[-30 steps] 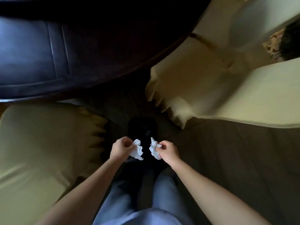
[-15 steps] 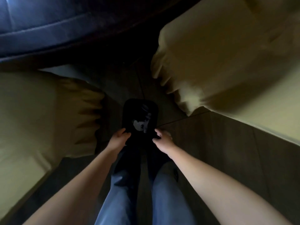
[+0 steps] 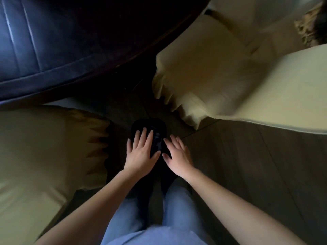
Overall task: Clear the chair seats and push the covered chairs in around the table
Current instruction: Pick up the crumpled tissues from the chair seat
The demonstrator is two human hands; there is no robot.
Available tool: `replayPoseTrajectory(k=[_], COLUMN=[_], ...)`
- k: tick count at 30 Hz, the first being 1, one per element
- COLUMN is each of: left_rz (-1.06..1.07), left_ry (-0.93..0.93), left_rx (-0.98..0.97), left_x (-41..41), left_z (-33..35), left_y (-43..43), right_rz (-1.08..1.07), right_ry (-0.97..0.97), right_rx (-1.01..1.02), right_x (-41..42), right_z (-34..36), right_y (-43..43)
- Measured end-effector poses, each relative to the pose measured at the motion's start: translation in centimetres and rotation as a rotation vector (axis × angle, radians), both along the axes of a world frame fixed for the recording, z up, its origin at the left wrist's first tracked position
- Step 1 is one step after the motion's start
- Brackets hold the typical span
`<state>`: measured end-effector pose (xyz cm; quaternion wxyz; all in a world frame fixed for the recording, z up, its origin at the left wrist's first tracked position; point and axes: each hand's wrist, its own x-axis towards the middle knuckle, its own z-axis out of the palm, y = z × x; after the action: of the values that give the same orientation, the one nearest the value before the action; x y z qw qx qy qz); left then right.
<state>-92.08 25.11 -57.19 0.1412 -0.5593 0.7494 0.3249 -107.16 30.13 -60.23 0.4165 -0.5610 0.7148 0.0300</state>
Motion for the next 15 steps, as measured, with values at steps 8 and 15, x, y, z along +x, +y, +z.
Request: replayPoseTrajectory(k=[8, 15], left_rz=[-0.23, -0.304], left_ry=[0.11, 0.246], left_rx=[-0.252, -0.429], left_x=[0.8, -1.4], left_z=[11.2, 19.2], left_y=[-1.5, -3.6], right_rz=[-0.054, -0.223], right_ry=[0.129, 0.208], right_rx=[-0.297, -0.404], right_x=[-0.7, -3.9], right_z=[11.2, 19.1], right_y=[0.9, 4.0])
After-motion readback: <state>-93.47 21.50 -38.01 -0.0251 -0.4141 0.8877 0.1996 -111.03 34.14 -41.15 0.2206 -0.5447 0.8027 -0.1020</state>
